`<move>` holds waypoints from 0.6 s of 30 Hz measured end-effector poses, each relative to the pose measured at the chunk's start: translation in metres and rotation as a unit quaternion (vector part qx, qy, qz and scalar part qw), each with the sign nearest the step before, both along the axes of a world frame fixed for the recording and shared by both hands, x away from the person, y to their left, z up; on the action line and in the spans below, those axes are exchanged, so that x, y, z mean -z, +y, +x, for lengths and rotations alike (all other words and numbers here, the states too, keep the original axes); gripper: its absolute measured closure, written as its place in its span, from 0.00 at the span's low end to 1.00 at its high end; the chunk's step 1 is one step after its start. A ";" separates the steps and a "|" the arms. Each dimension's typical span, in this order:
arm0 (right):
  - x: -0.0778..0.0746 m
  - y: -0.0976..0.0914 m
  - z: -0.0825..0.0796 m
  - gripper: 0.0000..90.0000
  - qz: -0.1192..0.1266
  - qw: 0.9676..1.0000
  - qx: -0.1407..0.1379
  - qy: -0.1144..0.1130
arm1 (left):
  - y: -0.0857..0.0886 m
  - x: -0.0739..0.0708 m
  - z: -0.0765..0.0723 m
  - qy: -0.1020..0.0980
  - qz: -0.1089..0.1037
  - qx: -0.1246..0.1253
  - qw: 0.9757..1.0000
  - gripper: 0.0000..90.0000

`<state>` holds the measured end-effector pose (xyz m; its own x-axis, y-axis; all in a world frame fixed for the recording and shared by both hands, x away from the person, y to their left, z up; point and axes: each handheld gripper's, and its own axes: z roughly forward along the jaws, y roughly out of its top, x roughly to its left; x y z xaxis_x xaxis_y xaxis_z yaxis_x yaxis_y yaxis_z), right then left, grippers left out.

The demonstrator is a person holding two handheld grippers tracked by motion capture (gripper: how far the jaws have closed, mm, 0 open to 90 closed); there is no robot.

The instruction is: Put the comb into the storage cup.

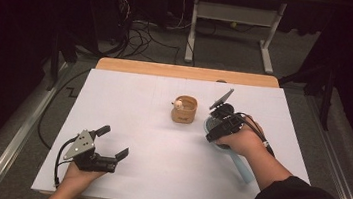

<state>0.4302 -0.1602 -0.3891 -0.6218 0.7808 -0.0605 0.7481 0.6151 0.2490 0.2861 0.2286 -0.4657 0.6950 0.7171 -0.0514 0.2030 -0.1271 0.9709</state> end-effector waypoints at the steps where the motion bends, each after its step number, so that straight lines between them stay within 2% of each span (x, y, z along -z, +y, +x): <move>1: -0.001 -0.001 -0.001 0.23 0.002 1.000 -0.001 -0.003 | 0.000 0.000 0.000 0.000 -0.001 0.000 1.000 0.00; 5: -0.006 -0.002 -0.004 0.23 0.013 1.000 -0.001 -0.011 | 0.000 0.000 0.000 0.000 -0.004 -0.002 1.000 0.00; 7: -0.008 -0.004 -0.007 0.23 0.018 1.000 0.001 -0.019 | 0.000 -0.001 0.000 -0.001 -0.003 -0.002 1.000 0.00; 8: -0.011 -0.005 -0.010 0.23 0.023 0.999 0.006 -0.031 | 0.000 -0.001 0.000 -0.001 -0.004 -0.002 1.000 0.00; 10: -0.012 -0.006 -0.011 0.23 0.028 0.999 0.001 -0.037 | 0.000 -0.001 -0.001 -0.001 -0.005 -0.002 1.000 0.00; 13: -0.018 -0.008 -0.016 0.23 0.038 0.998 0.005 -0.059 | 0.000 -0.001 -0.001 -0.001 -0.005 -0.002 1.000 0.00; 14: -0.022 -0.011 -0.019 0.23 0.050 0.996 0.007 -0.075 | 0.000 -0.001 -0.001 -0.002 -0.005 -0.002 1.000 0.00; 18: -0.027 -0.014 -0.024 0.23 0.069 0.993 0.006 -0.097 | 0.000 -0.001 -0.001 -0.001 -0.006 -0.003 1.000 0.00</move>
<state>0.4058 -0.1742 -0.3622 -0.5987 0.7978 -0.0708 0.6856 0.5561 0.4699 0.2855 0.2289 -0.4646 0.6907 0.7209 -0.0575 0.2009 -0.1150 0.9728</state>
